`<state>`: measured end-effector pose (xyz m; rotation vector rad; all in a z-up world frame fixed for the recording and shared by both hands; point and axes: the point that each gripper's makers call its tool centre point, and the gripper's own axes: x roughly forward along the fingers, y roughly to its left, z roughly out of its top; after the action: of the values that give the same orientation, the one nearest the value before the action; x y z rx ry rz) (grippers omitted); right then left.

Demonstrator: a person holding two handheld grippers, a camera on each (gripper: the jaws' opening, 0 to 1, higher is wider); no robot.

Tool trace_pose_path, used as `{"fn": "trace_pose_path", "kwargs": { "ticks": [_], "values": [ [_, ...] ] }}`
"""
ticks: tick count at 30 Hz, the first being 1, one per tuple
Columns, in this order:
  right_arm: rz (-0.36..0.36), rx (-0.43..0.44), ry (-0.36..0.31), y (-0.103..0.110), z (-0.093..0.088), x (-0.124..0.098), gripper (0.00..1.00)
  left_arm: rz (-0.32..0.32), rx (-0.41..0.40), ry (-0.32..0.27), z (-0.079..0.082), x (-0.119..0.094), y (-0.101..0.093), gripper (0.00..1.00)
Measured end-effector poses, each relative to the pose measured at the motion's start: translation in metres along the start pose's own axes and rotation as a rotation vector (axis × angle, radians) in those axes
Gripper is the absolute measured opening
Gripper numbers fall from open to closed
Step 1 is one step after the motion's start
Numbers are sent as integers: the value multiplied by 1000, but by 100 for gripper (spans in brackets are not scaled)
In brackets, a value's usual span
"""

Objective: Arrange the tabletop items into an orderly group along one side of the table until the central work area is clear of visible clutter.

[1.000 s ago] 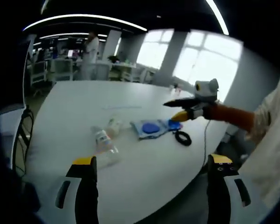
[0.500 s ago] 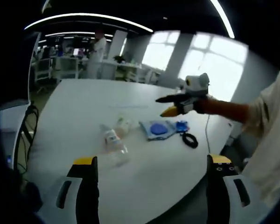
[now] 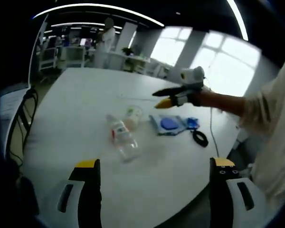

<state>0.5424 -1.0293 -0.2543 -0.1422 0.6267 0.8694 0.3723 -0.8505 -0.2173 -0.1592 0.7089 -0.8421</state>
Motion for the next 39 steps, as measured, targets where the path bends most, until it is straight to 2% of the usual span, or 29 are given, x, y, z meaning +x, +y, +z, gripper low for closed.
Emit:
{"fn": "trace_pose_path", "kwargs": {
  "ticks": [3, 10, 14, 21, 23, 32, 39],
  "values": [
    [25, 9, 12, -6, -5, 9, 69, 4, -13, 6, -2, 5, 5, 91],
    [62, 3, 40, -15, -15, 27, 65, 11, -38, 15, -7, 15, 15, 90],
    [84, 13, 40, -22, -19, 34, 58, 13, -46, 27, -10, 20, 19, 90],
    [133, 54, 33, -21, -23, 38, 50, 19, -61, 36, -15, 26, 25, 89],
    [168, 80, 33, -18, -24, 40, 45, 20, -67, 41, -17, 28, 26, 89],
    [194, 89, 39, -21, -32, 48, 36, 27, -78, 53, -22, 31, 30, 87],
    [253, 118, 31, -20, -33, 50, 25, 28, -80, 64, -27, 34, 31, 85]
  ]
}}
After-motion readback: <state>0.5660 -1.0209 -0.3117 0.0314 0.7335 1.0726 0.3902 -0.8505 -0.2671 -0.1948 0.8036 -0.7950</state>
